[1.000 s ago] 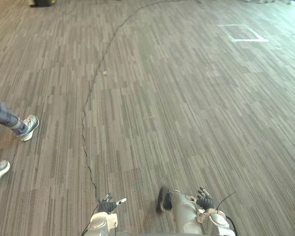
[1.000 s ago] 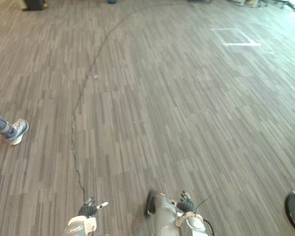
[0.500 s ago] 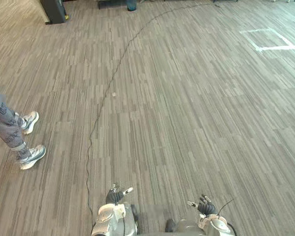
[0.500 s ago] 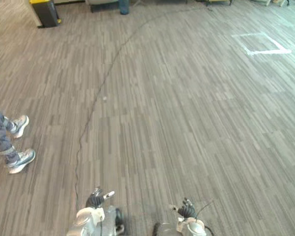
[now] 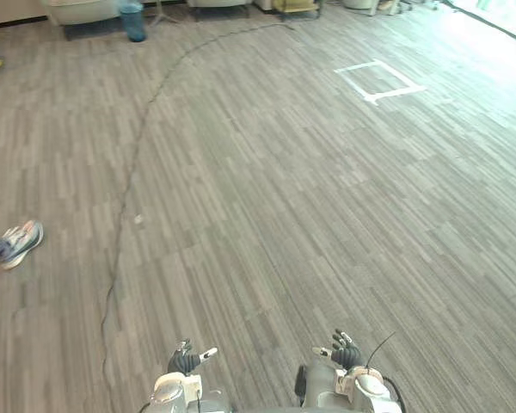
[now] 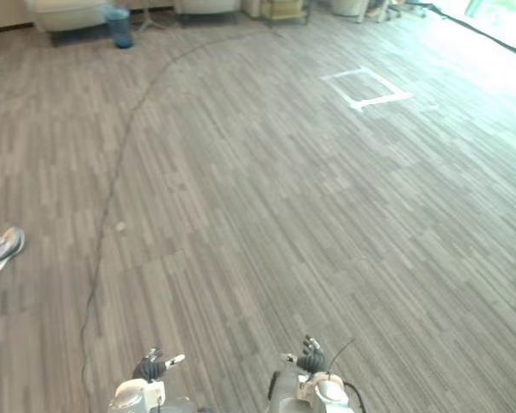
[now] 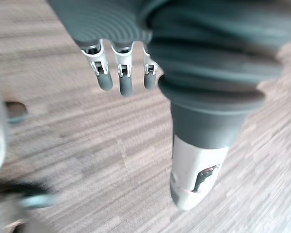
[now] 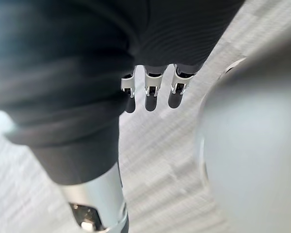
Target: Pick up cushions and gather them together orderly.
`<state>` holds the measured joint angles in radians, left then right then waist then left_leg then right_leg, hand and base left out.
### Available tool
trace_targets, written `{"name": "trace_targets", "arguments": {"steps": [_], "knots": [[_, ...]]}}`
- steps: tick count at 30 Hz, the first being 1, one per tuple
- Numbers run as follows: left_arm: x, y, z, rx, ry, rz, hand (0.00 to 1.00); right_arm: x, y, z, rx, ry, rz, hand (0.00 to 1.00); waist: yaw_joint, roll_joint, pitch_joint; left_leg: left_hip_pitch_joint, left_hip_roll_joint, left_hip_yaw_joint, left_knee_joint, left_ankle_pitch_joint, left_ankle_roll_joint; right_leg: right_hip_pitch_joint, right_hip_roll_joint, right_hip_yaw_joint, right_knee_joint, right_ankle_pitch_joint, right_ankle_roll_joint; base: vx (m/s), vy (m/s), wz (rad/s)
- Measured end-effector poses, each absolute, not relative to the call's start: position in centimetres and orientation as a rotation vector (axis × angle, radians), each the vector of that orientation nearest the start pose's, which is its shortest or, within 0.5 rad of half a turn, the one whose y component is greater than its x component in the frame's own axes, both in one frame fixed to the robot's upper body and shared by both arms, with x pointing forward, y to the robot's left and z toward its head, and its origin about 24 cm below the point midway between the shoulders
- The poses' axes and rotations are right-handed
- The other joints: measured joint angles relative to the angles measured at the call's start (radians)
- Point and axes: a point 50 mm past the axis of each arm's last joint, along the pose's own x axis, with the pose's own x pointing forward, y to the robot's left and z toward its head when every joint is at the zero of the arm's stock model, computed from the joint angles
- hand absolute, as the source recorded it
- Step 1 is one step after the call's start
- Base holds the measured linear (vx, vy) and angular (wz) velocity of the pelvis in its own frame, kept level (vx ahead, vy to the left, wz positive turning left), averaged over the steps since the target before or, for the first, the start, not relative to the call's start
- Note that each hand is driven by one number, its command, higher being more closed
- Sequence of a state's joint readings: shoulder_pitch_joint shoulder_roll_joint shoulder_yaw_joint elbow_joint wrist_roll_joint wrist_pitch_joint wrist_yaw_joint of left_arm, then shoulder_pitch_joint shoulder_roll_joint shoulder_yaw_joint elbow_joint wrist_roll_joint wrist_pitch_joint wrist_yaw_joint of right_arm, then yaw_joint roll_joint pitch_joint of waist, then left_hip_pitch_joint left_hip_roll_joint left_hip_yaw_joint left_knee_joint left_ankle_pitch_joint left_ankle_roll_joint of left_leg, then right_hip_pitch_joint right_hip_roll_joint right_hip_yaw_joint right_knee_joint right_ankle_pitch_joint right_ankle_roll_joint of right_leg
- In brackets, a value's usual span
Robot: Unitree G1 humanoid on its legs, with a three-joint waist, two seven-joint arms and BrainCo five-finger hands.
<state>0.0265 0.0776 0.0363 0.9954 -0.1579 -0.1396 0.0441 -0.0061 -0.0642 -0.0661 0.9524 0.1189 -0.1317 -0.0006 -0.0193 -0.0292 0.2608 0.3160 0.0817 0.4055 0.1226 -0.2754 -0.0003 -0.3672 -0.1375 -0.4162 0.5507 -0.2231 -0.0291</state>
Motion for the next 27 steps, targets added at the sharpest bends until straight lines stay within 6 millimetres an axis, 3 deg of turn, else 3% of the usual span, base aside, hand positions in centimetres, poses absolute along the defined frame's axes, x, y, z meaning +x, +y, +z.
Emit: {"name": "trace_targets", "arguments": {"steps": [2,3,4,5,6,8,9,12,13,15,16,18,19,20,21,22,23,24,25,26,27], "knots": [[13.7,18.3,-14.5,-0.063,0.88,0.187,0.0,15.6,-18.6,-13.5,0.067,0.812,-0.155,0.0,-0.002,-0.001,-0.001,0.057,-0.007,0.005,-0.026,0.007,-0.078,-0.006,0.046,-0.047,-0.26,0.158,-0.031,0.56,-0.061,-0.19],[13.5,18.2,-14.5,-0.066,0.883,0.187,0.0,15.4,-18.7,-13.6,0.071,0.814,-0.16,0.0,-0.01,-0.005,-0.005,0.106,-0.017,-0.016,-0.024,-0.006,-0.112,0.002,0.063,-0.041,-0.308,0.271,-0.125,0.7,-0.118,-0.09],[13.4,17.9,-14.7,-0.071,0.893,0.185,0.0,15.9,-19.1,-13.2,0.063,0.794,-0.163,0.0,-0.021,0.02,-0.005,0.13,0.005,-0.03,0.0,-0.014,-0.128,-0.004,0.075,-0.037,-0.237,0.295,-0.187,0.68,-0.117,-0.19],[13.4,17.5,-14.8,-0.085,0.896,0.182,0.0,16.4,-19.3,-13.0,0.048,0.779,-0.157,0.0,-0.021,0.062,-0.025,0.098,0.053,-0.04,0.1,-0.001,-0.153,-0.018,0.095,-0.046,-0.173,0.22,-0.189,0.8,-0.22,-0.27],[13.7,16.9,-14.7,-0.097,0.887,0.177,0.0,16.5,-19.4,-12.8,0.049,0.769,-0.159,0.0,-0.029,0.079,-0.027,0.015,0.099,-0.071,0.308,0.068,-0.165,0.003,0.118,-0.038,-0.152,0.165,-0.174,0.66,-0.211,-0.38],[13.8,16.8,-14.7,-0.124,0.884,0.199,0.0,16.5,-19.5,-12.8,0.049,0.772,-0.166,0.0,-0.025,0.108,-0.016,-0.15,0.191,-0.12,0.711,0.226,-0.156,0.112,0.185,-0.001,-0.217,0.134,-0.174,0.73,-0.174,-0.6],[13.8,16.8,-14.6,-0.136,0.88,0.21,0.0,16.0,-19.2,-13.1,0.059,0.791,-0.168,0.0,-0.014,0.1,-0.01,-0.226,0.228,-0.119,0.912,0.172,-0.153,0.204,0.217,0.038,-0.259,0.116,-0.18,0.65,-0.093,-0.78],[14.9,17.4,-13.8,-0.117,0.811,0.21,0.0,15.4,-17.8,-13.5,0.099,0.81,-0.164,0.0,0.004,0.043,0.003,-0.375,0.202,-0.111,0.97,0.068,-0.124,0.412,0.234,0.127,-0.375,0.08,-0.176,0.63,-0.104,-0.81],[15.5,17.4,-13.3,-0.119,0.777,0.206,0.0,15.2,-17.5,-13.6,0.103,0.822,-0.156,0.0,0.025,0.03,-0.005,-0.486,0.163,-0.121,0.809,0.021,-0.091,0.487,0.243,0.205,-0.433,0.074,-0.151,0.48,-0.077,-1.13],[15.7,17.3,-13.1,-0.122,0.761,0.204,0.0,15.3,-17.4,-13.7,0.1,0.827,-0.147,0.0,0.033,0.032,-0.002,-0.537,0.121,-0.155,0.622,0.015,-0.089,0.523,0.245,0.262,-0.453,0.062,-0.13,0.48,0.019,-1.18],[15.7,17.2,-13.1,-0.127,0.757,0.206,0.0,15.5,-17.4,-13.6,0.098,0.823,-0.145,0.0,0.035,0.038,-0.001,-0.572,0.066,-0.219,0.409,0.037,-0.095,0.564,0.236,0.319,-0.469,0.044,-0.104,0.5,0.117,-1.18],[15.7,17.1,-13.1,-0.134,0.755,0.21,0.0,15.1,-17.6,-13.8,0.092,0.836,-0.151,0.0,0.036,0.05,0.0,-0.587,0.023,-0.29,0.146,0.126,-0.126,0.627,0.219,0.404,-0.503,0.017,-0.073,0.55,0.233,-1.33],[15.5,17.0,-13.2,-0.132,0.76,0.208,0.0,14.8,-17.8,-13.9,0.086,0.846,-0.155,0.0,0.038,0.06,-0.006,-0.601,0.028,-0.295,0.077,0.166,-0.139,0.656,0.218,0.449,-0.514,-0.011,-0.058,0.68,0.358,-1.35],[15.4,17.2,-13.2,-0.127,0.759,0.211,0.0,14.6,-17.8,-14.0,0.087,0.852,-0.157,0.0,0.045,0.059,-0.009,-0.606,0.031,-0.295,0.105,0.228,-0.127,0.672,0.208,0.483,-0.505,-0.039,-0.052,0.71,0.385,-1.29],[15.3,17.5,-13.3,-0.117,0.764,0.214,0.0,13.8,-17.5,-14.4,0.096,0.877,-0.158,0.0,0.049,0.044,-0.031,-0.61,0.021,-0.284,0.157,0.284,-0.092,0.67,0.182,0.52,-0.459,-0.084,-0.023,0.64,0.315,-0.98],[15.3,17.9,-13.2,-0.108,0.763,0.216,0.0,13.7,-17.5,-14.5,0.096,0.883,-0.158,0.0,0.05,0.024,-0.041,-0.613,0.013,-0.276,0.19,0.281,-0.066,0.652,0.164,0.533,-0.394,-0.106,-0.007,0.55,0.244,-0.93],[15.2,18.3,-13.2,-0.095,0.766,0.218,0.0,13.4,-17.2,-14.6,0.105,0.887,-0.155,0.0,0.049,-0.006,-0.053,-0.6,-0.001,-0.241,0.219,0.228,-0.035,0.575,0.135,0.531,-0.216,-0.128,0.027,0.57,0.235,-0.72],[15.1,18.7,-13.3,-0.081,0.774,0.218,0.0,13.3,-16.9,-14.6,0.115,0.89,-0.153,0.0,0.049,-0.031,-0.057,-0.563,-0.021,-0.21,0.214,0.196,-0.029,0.493,0.114,0.517,-0.017,-0.111,0.068,0.67,0.3,-0.58],[15.2,18.9,-13.3,-0.063,0.779,0.21,0.0,13.5,-16.9,-14.6,0.121,0.884,-0.155,0.0,0.041,-0.047,-0.047,-0.515,-0.038,-0.2,0.202,0.172,-0.017,0.434,0.085,0.488,0.135,-0.061,0.135,0.64,0.295,-0.27],[15.1,19.0,-13.6,-0.042,0.806,0.193,0.0,13.7,-17.0,-14.5,0.123,0.875,-0.154,0.0,0.021,-0.053,-0.035,-0.432,-0.06,-0.195,0.181,0.133,-0.005,0.377,0.033,0.422,0.331,-0.008,0.153,0.7,0.294,-0.09],[14.7,18.9,-13.9,-0.034,0.833,0.182,0.0,13.8,-17.3,-14.4,0.115,0.868,-0.153,0.0,0.012,-0.045,-0.028,-0.344,-0.063,-0.183,0.149,0.104,0.007,0.346,0.0,0.36,0.42,-0.028,0.114,0.57,0.21,-0.13]]}}
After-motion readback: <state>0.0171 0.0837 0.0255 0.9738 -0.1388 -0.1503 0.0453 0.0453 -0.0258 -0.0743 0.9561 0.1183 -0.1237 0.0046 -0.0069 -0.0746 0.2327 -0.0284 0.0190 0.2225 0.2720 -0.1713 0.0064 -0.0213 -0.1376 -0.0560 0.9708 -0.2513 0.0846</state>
